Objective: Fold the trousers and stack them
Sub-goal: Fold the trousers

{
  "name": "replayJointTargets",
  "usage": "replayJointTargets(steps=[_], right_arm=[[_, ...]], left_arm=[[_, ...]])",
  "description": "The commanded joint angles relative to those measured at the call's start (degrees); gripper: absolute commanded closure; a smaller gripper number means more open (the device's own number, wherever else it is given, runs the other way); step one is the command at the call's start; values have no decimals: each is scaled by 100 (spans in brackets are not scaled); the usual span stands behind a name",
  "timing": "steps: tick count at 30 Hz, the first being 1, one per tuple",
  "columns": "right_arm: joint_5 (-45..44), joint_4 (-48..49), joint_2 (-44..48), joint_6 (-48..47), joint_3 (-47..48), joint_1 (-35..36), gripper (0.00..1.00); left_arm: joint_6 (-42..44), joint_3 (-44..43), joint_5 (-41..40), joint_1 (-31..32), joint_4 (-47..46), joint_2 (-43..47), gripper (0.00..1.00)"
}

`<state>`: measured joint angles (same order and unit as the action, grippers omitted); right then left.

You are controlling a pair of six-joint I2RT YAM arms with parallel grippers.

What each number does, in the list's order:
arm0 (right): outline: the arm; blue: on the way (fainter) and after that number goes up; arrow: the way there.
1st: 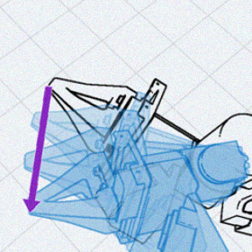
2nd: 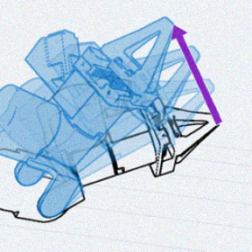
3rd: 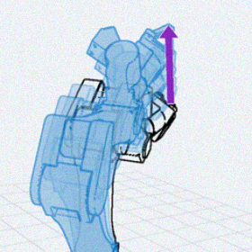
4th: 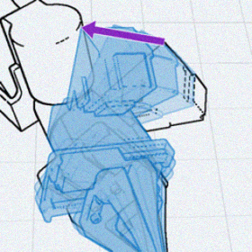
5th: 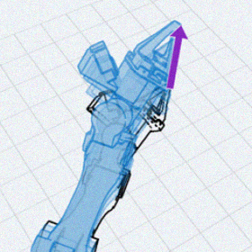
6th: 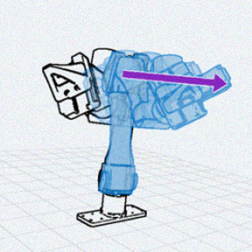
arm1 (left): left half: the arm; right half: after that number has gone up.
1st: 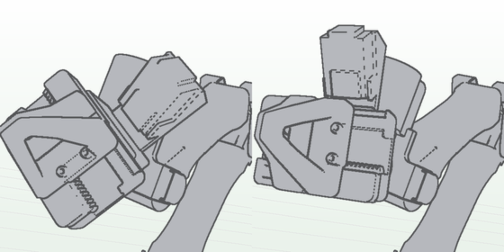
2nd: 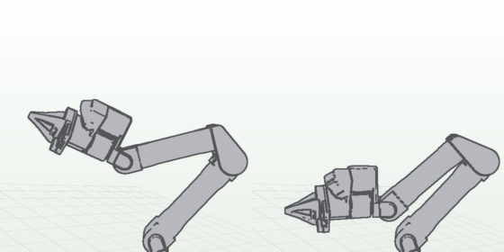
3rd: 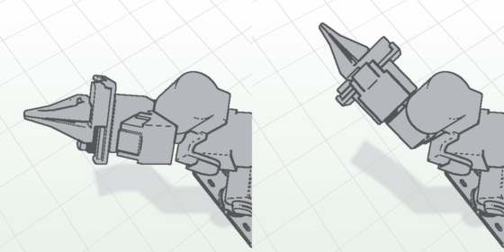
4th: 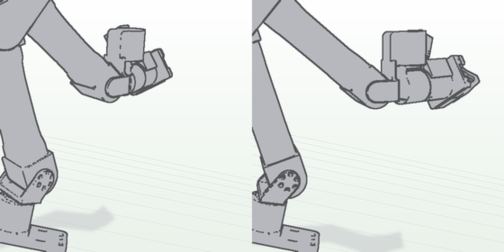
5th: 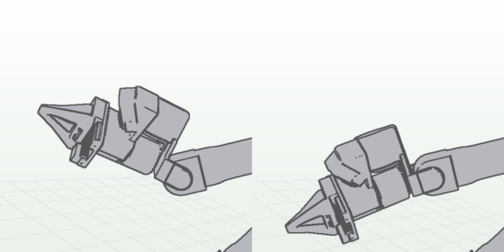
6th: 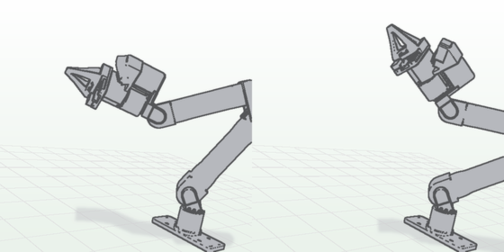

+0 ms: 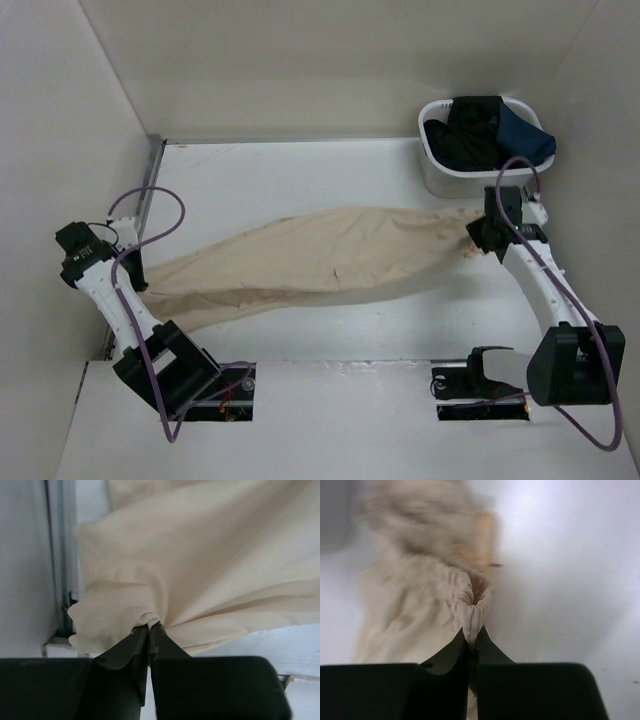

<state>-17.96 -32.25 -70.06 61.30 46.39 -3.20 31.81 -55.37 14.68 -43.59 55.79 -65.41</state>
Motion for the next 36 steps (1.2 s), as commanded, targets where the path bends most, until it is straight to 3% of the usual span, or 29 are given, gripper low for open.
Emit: replayJointTargets(steps=[1, 4, 7, 10, 12, 14, 17, 19, 21, 23, 26, 28, 31, 33, 36], right_arm=[[-551, 263, 196, -1284, 1545, 674, 97], [-323, 377, -322, -1595, 2215, 773, 95], [298, 920, -1112, -1463, 2296, 352, 97], [1624, 2498, -1825, -1795, 1946, -9, 100], [1927, 3493, -1757, -1998, 1367, -176, 100], [1744, 3429, -1581, -1737, 917, -474, 100], [1769, 2314, -1721, -1375, 793, -923, 96], [1647, 1882, -1748, -1515, 705, -1037, 88], [1410, 1898, -1643, -1560, 547, -1055, 72], [1330, 2108, -1625, -1594, 502, -1160, 64], [1409, 1987, -1940, -1656, 721, -1257, 36], [1391, 1784, -2107, -1586, 792, -1293, 14], [1400, 1740, -2283, -1437, 784, -1302, 0], [1417, 1766, -2432, -1375, 827, -1302, 0], [1566, 1740, -2862, -1392, 1108, -1275, 3]], left_arm=[[-43, -807, 229, -22, -244, -252, 99], [-210, -1238, 290, 13, -349, -648, 99], [-368, -1441, 299, 179, -507, -851, 99], [-544, -1397, 299, 355, -666, -781, 99], [-545, -1301, 308, 417, -587, -580, 98], [-361, -1038, 246, 444, -377, -299, 97], [-18, -476, 150, 566, 89, -87, 97], [62, -63, -8, 672, 274, 10, 97], [158, 254, -201, 733, 493, 98, 97], [325, 439, -351, 734, 617, 125, 96], [536, 624, -658, 786, 766, 116, 92], [641, 607, -712, 874, 1020, 107, 79], [765, 292, -651, 945, 1547, 107, 57], [905, -129, -493, 875, 1855, 81, 48], [1221, -911, -151, 445, 2295, -138, 43]])
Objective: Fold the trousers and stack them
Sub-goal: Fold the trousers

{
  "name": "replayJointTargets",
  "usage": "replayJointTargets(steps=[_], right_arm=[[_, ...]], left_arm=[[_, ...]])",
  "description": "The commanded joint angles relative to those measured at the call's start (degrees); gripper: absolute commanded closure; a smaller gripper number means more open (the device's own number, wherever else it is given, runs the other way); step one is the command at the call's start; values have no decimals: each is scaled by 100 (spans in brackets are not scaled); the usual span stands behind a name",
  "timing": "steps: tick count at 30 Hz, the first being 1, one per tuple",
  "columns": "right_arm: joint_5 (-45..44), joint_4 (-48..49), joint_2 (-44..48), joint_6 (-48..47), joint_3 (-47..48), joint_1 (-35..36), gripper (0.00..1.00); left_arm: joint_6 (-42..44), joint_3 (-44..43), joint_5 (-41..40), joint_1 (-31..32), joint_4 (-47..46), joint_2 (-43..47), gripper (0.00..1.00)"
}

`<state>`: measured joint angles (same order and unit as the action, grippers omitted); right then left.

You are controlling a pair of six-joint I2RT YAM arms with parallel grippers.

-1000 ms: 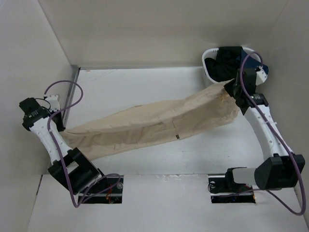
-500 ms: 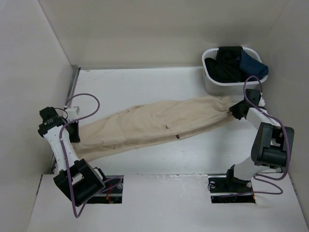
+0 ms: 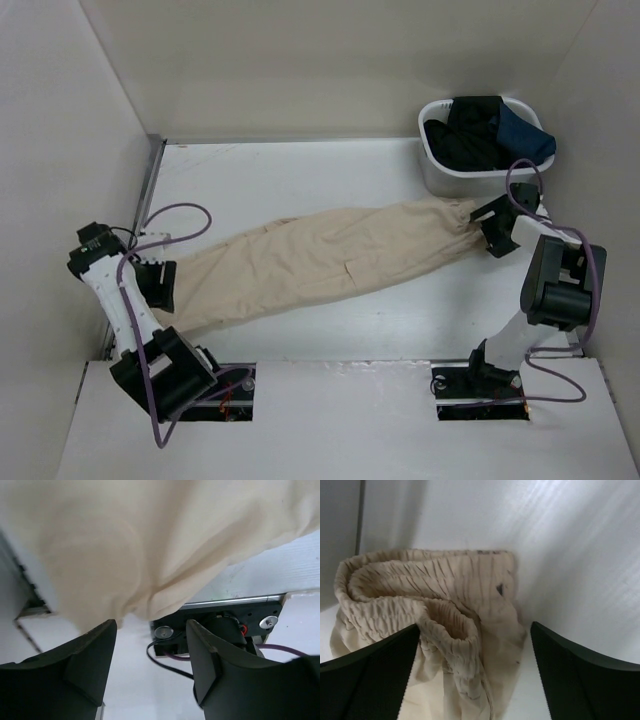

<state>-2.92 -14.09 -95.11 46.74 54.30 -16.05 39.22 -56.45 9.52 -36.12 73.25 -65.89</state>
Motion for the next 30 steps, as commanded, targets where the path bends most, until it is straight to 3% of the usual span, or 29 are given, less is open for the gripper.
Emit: replayJointTargets(steps=[1, 4, 6, 8, 10, 15, 20, 24, 27, 30], right_arm=[[124, -77, -455, 89, 361, 10, 8], [318, 46, -693, 212, 388, -51, 36], [371, 230, -746, 195, 318, -113, 61], [397, 327, -737, 134, 230, -148, 85], [397, 345, -676, 64, 125, -174, 96], [327, 486, -263, -165, -227, -139, 97], [143, 539, 220, -402, -517, -139, 99], [-182, 364, 983, -411, -877, -166, 100], [-656, 83, 1774, -551, -1009, -437, 100], [-1262, -207, 2548, -981, -861, -579, 100]], left_arm=[[568, -998, 488, -434, 671, -195, 43], [1024, -1657, 954, -1119, 1216, -713, 43], [1245, -1765, 1131, -1559, 1122, -1047, 41], [1124, -1485, 1018, -1692, 369, -1381, 43], [756, -1142, 798, -1448, -641, -1724, 44], [464, -850, 464, -428, -1770, -2348, 40], [192, -1220, 420, -304, -1445, -2666, 47], [-134, -1570, 165, -216, -1691, -2412, 43], [172, -1843, 42, 309, -1840, -2428, 36], [358, -1940, -256, 995, -1920, -3041, 37]])
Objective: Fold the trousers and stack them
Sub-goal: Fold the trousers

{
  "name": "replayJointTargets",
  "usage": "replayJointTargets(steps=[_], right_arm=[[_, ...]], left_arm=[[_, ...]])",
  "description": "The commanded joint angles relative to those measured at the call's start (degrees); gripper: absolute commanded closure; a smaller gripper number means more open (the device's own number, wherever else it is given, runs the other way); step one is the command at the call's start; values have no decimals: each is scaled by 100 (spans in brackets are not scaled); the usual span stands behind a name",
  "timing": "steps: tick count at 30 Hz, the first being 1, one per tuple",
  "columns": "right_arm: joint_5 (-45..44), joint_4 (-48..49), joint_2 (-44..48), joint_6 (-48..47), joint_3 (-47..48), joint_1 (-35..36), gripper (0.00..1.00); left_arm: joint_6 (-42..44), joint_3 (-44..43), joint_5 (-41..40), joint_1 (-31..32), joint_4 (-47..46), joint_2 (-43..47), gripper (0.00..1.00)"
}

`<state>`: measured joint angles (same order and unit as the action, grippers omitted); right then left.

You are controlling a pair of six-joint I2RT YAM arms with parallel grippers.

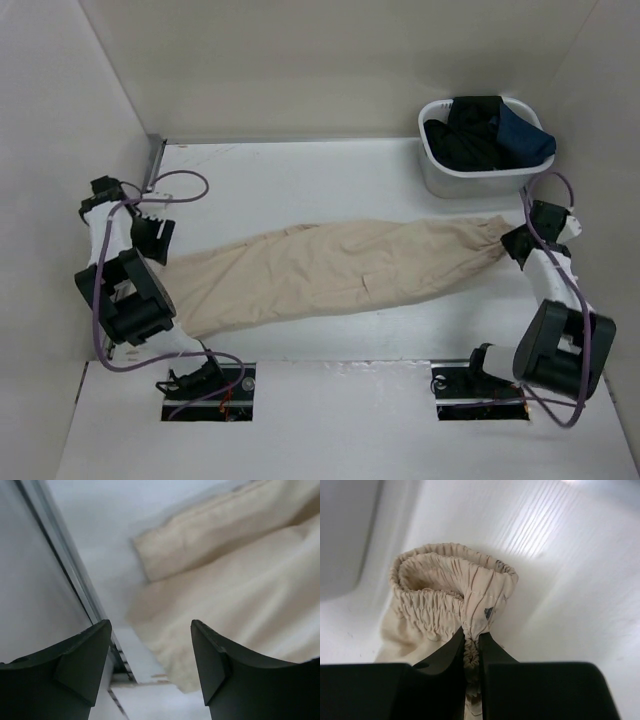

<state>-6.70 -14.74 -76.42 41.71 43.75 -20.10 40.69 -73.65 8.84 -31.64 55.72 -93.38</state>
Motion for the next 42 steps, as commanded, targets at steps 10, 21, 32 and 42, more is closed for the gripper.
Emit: replayJointTargets(steps=[10, 21, 32, 42], right_arm=[[-2458, -126, 1517, -3668, 1443, 2536, 100], [-3620, -1003, -1083, -1985, 2208, 7716, 94], [-675, 902, 624, -2624, 1058, 8614, 0], [-505, -884, 2345, -821, -506, 3821, 0]], left_arm=[[-500, -1038, -129, 2015, -281, -1736, 44], [-1106, -792, -58, 2562, -764, -2140, 80], [-1265, -747, -110, 2500, -1081, -1903, 76], [-1204, -845, -146, 2421, -731, -734, 48]])
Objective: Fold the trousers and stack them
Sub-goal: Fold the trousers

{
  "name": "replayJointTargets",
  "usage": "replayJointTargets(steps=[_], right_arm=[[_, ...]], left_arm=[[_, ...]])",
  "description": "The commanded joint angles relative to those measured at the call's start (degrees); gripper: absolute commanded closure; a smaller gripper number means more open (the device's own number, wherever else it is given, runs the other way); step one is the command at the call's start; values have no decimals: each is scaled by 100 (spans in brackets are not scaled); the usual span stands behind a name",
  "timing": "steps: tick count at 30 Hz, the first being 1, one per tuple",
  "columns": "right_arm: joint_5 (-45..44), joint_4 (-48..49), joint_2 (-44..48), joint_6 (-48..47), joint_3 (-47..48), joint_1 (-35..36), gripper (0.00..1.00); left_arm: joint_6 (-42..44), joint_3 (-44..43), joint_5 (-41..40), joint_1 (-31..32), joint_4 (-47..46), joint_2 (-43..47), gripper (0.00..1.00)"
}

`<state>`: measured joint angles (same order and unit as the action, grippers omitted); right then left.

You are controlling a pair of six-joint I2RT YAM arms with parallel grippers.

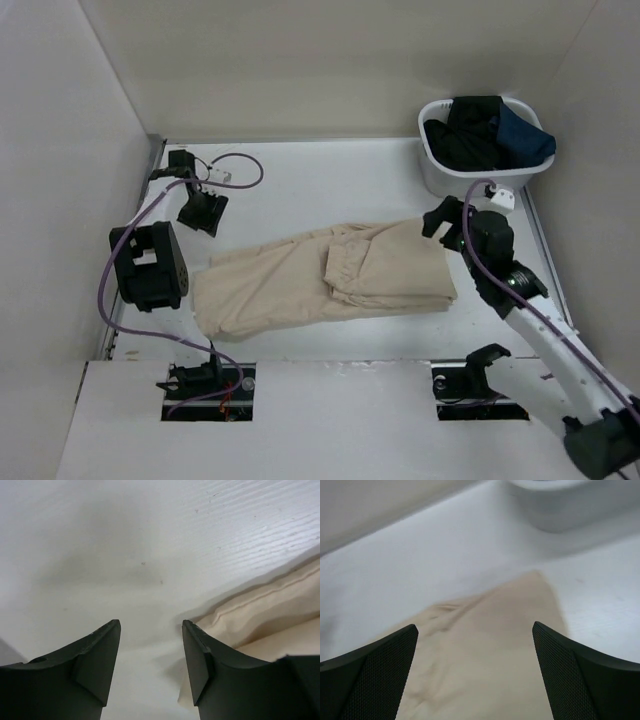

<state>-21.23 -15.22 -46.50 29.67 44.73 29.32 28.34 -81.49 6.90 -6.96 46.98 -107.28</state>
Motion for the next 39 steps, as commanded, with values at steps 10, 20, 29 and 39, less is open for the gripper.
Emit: replayJointTargets(steps=[10, 20, 29, 39], right_arm=[[2756, 362, -2775, -120, -747, -2261, 1], [2215, -707, -2165, -188, -247, -2909, 100], [7, -3625, -1649, -1833, 2528, -1483, 100], [-31, -4999, -4673, -1130, 4912, 2343, 100]], left_arm=[[40, 1003, -13, -196, 470, 1070, 49], [-302, 619, 118, -74, 189, 542, 50], [-785, -261, 549, 892, 39, -11, 49], [-1594, 10, 1673, 1948, -13, -662, 53]])
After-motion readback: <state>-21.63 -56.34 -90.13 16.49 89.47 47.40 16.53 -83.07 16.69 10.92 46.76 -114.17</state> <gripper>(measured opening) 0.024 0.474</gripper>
